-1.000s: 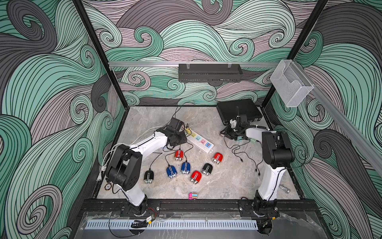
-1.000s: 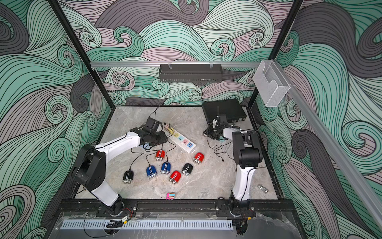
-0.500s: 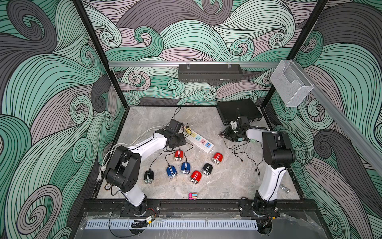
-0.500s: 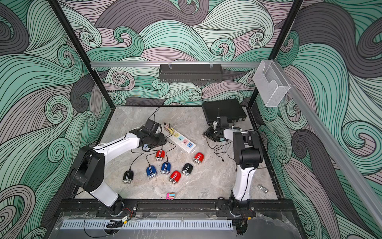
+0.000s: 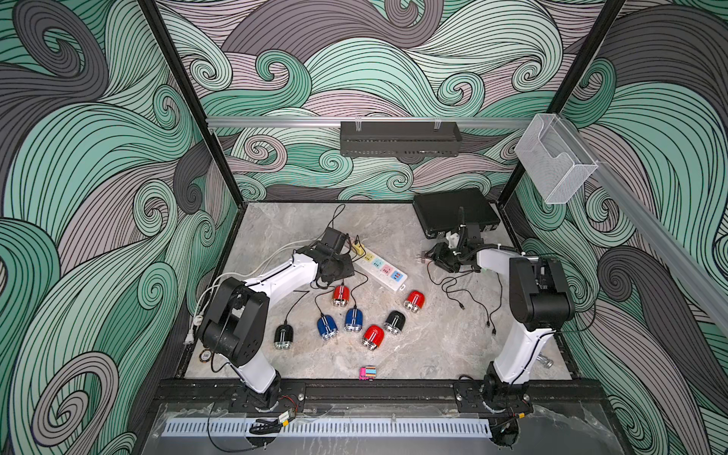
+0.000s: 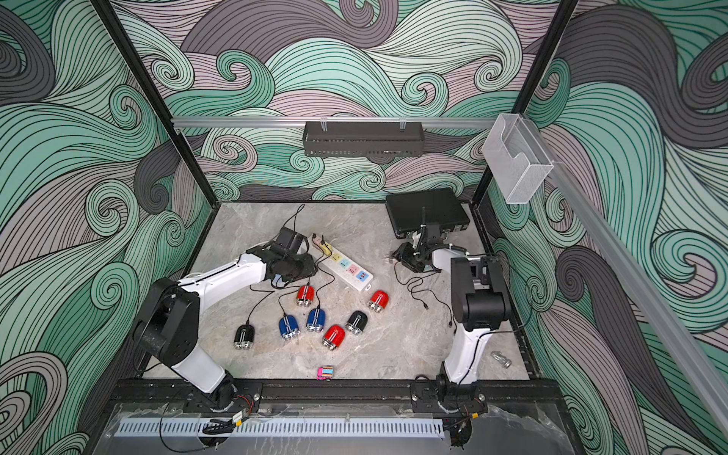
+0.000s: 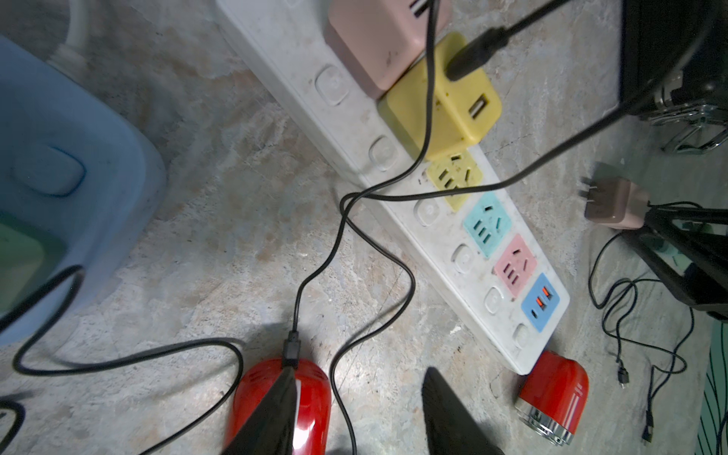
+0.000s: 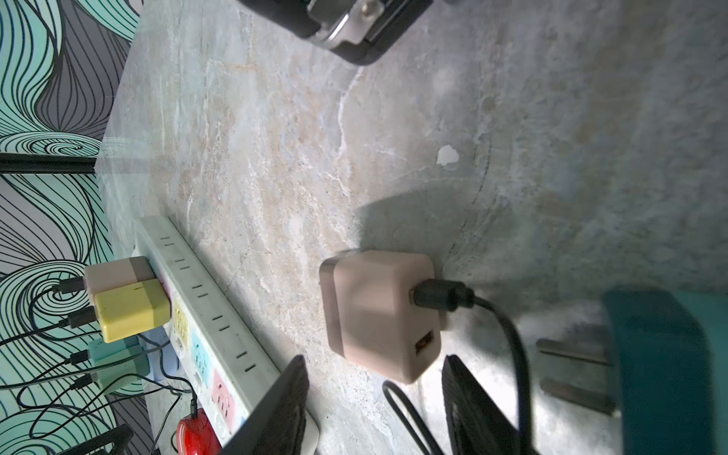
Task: Unplug the electric shaver
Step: Place the plug at the center of the board.
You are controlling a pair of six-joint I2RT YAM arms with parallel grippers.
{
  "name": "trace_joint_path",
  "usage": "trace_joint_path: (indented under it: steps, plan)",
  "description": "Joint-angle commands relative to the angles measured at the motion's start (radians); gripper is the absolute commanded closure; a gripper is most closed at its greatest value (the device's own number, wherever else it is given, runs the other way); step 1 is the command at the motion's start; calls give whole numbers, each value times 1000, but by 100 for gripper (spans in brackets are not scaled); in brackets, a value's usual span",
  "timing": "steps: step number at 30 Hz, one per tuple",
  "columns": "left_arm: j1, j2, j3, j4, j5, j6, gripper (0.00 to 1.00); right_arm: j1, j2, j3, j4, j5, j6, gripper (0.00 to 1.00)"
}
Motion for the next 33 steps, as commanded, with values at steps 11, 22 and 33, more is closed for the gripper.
trace_joint_path:
  steps: [11, 22, 33]
  plan:
    - [-18, -46, 5, -52, -30, 24, 48, -5, -128, -89, -54, 54, -23, 42]
    - [-38, -98, -4, -94, -71, 31, 48, -4, -294, -186, -104, 129, -50, 42]
    - [-119, -131, -3, -162, -120, 32, 37, 1, -492, -252, -197, 192, -108, 41]
